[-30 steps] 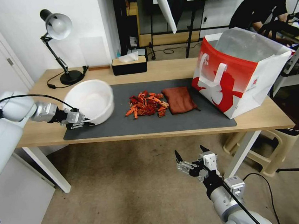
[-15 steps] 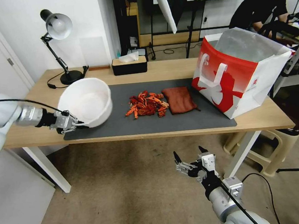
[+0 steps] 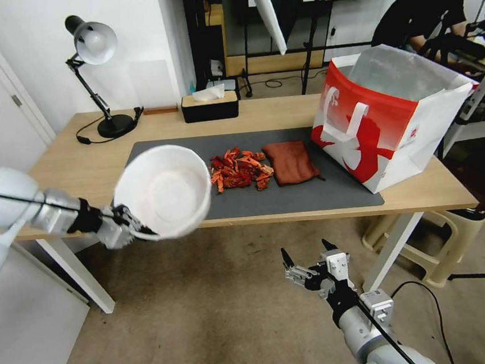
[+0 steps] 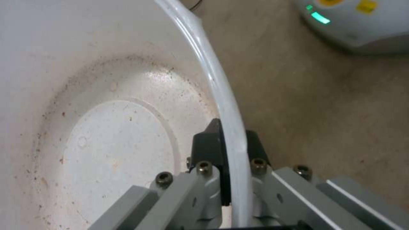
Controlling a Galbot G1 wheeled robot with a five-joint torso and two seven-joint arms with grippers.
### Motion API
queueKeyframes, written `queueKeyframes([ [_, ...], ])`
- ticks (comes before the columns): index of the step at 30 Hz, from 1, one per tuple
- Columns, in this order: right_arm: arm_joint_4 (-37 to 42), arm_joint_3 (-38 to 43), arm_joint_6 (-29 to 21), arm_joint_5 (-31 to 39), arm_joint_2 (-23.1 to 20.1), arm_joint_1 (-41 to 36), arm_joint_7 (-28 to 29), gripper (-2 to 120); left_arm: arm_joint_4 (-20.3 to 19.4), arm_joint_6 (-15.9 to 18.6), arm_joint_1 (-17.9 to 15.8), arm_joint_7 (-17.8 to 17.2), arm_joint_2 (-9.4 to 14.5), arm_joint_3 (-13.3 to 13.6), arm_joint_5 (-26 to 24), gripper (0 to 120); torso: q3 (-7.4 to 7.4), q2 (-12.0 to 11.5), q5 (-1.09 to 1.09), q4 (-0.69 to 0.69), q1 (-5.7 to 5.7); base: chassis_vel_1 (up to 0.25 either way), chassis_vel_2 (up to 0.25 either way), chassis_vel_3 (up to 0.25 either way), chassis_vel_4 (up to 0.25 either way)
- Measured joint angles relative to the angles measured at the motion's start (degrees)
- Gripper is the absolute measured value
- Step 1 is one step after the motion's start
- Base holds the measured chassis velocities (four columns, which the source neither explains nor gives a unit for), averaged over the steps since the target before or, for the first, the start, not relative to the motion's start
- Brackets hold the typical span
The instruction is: Sweep shrimp from table into container with towel, then put container into takeout bag.
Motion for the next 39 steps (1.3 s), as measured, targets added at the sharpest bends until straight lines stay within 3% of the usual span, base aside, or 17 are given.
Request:
queueKeyframes([
  [1, 0.0, 0.0, 0.0, 0.0, 0.0, 0.0, 0.0, 100, 0.0, 0.0, 0.0, 0.0, 0.0, 0.0, 0.0, 0, 0.0, 0.0, 0.0, 0.0, 0.0, 0.0, 0.0, 0.0, 0.0],
  [3, 0.01, 0.19, 0.02, 0.03, -0.07, 0.01, 0.0, 100, -4.86, -2.33, 3.78, 1.61, 0.79, -0.82, -0.14, 0, 0.0, 0.0, 0.01, 0.01, -0.01, 0.0, 0.0, 0.0, 0.0],
  [4, 0.01, 0.19, 0.02, 0.03, -0.07, 0.01, 0.0, 100, -4.86, -2.33, 3.78, 1.61, 0.79, -0.82, -0.14, 0, 0.0, 0.0, 0.01, 0.01, -0.01, 0.0, 0.0, 0.0, 0.0],
  [7, 0.05, 0.18, -0.01, 0.05, 0.02, 0.11, 0.01, 100, -10.88, -6.12, 9.49, 3.31, 0.99, -0.37, 3.54, 0, 0.0, 0.0, 0.01, 0.01, 0.0, 0.0, 0.0, 0.0, 0.0],
  [15, 0.84, 0.35, -0.03, 0.04, -0.05, -0.27, 0.01, 100, -9.77, -10.51, 15.25, 5.1, -1.48, 0.15, 11.88, 0, 0.0, 0.0, 0.01, 0.01, 0.0, 0.0, 0.0, 0.0, 0.0],
  [23, 2.06, 0.77, -0.03, -0.09, -0.07, -0.61, 0.0, 100, -5.98, -12.38, 18.07, 6.09, -3.67, 1.73, 14.84, 0, 0.0, -0.01, 0.01, 0.01, 0.0, 0.0, 0.0, 0.0, 0.0],
  [27, 2.45, 0.79, 0.01, -0.12, -0.04, -0.74, 0.0, 100, -4.35, -12.39, 17.91, 6.08, -4.93, 2.65, 15.6, 0, 0.0, -0.01, 0.0, 0.02, -0.01, 0.0, 0.0, 0.0, 0.0],
  [39, 4.36, 1.07, 0.0, -0.1, 0.09, -0.81, 0.03, 100, 7.43, -12.89, 10.33, 4.41, -11.32, 7.62, 17.99, 0, 0.01, -0.01, 0.01, 0.01, 0.0, 0.0, 0.0, 0.0, 0.0],
])
